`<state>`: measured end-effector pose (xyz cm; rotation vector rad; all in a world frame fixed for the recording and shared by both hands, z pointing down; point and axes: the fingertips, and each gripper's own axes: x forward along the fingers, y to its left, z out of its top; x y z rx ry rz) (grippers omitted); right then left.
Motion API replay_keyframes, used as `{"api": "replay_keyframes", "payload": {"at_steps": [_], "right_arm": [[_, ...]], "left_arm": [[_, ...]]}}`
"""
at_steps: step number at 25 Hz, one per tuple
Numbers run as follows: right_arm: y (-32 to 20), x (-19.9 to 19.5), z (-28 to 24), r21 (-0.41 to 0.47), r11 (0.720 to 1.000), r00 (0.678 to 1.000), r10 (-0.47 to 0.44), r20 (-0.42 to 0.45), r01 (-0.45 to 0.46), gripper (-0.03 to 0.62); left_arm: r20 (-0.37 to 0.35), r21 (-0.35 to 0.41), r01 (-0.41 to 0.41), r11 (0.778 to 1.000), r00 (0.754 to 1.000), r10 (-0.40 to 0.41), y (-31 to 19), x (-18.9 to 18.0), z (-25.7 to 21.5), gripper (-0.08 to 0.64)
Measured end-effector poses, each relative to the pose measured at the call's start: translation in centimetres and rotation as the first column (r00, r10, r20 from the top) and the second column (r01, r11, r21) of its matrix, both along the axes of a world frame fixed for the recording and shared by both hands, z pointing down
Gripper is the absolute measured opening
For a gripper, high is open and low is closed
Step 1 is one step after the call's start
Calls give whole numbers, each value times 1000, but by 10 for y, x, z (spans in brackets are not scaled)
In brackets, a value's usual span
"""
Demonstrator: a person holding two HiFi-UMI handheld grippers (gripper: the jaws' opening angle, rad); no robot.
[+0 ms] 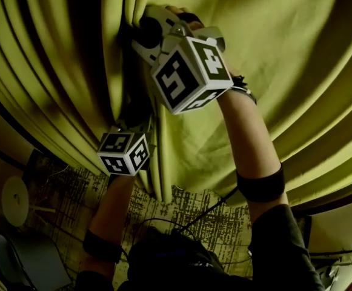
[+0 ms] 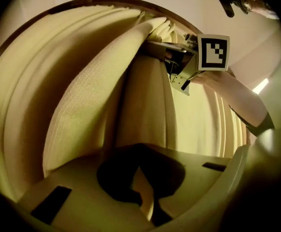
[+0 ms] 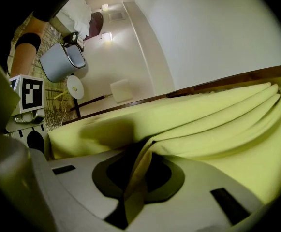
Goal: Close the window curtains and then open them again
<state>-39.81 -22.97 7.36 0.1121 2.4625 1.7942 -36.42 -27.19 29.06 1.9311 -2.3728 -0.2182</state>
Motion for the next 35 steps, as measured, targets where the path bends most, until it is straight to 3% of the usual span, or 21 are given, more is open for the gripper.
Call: {"api": "replay_keyframes", "payload": {"at_steps": [20, 29, 33, 35], "right_arm": [[17, 6, -22, 19, 1000, 999, 5, 39, -6, 40], [36, -39, -24, -13, 1000, 999, -5, 40, 5, 41], [16, 2, -32, -32, 999, 997, 33, 69, -31, 49], [14, -4, -32, -50, 997, 995, 67, 75, -63, 54]], "left_arm": [[70, 29, -27, 999, 997, 25, 9, 1, -21, 1], [26, 47, 8, 999, 1000, -9, 37, -49, -17, 1], [31, 31, -2, 1000, 1000, 1, 26, -13, -17, 1], [29, 27, -13, 1000, 1000, 12, 33, -16, -15, 1]]}}
